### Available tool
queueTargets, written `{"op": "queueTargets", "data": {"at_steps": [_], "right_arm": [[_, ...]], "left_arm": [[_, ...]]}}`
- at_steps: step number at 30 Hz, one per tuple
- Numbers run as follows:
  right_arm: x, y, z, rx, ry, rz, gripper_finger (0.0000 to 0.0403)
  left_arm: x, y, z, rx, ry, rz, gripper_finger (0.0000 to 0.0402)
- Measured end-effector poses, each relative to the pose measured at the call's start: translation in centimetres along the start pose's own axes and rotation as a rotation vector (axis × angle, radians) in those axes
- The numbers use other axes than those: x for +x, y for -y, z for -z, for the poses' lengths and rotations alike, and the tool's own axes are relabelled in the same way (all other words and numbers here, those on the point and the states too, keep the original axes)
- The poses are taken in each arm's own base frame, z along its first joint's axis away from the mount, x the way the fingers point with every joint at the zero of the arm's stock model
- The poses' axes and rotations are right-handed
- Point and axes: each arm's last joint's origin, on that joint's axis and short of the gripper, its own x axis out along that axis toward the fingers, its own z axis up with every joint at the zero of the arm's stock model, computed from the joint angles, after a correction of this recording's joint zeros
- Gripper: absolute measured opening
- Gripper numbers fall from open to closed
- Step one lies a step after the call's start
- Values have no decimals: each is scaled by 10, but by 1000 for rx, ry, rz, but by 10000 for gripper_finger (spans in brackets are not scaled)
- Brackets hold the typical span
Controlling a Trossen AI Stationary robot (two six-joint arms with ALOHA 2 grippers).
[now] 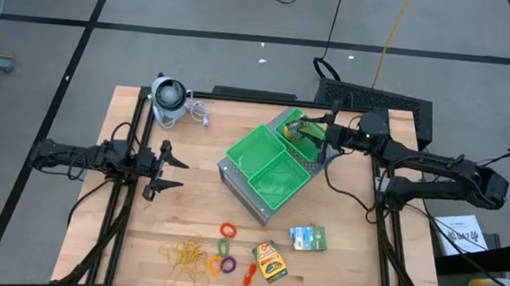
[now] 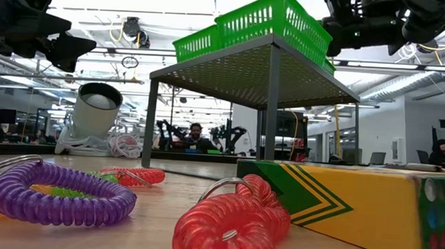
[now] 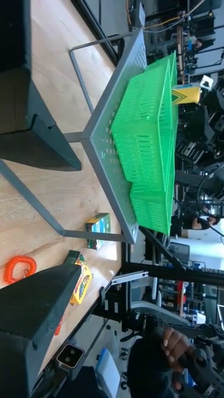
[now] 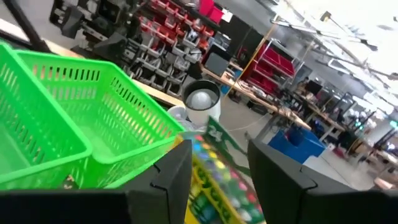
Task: Pick & Place Office Desk Supplies
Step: Put the yellow crayon box into the top right green bin on the shelf
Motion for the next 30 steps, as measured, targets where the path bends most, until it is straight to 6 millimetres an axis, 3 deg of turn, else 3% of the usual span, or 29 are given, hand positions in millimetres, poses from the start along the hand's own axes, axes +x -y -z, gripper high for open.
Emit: {"op": "queueTargets", "data": {"at_steps": [17,22,30], "right_arm": [[-1,-20,-18,31,48,-54,141],[-13,-29,-41,102,97,-75,140],[-29,-54,-82,222,59,-297,147]], "left_arm": [[0,0,0,0,0,0,264],[0,0,0,0,0,0,264],[0,0,0,0,0,0,264]]}}
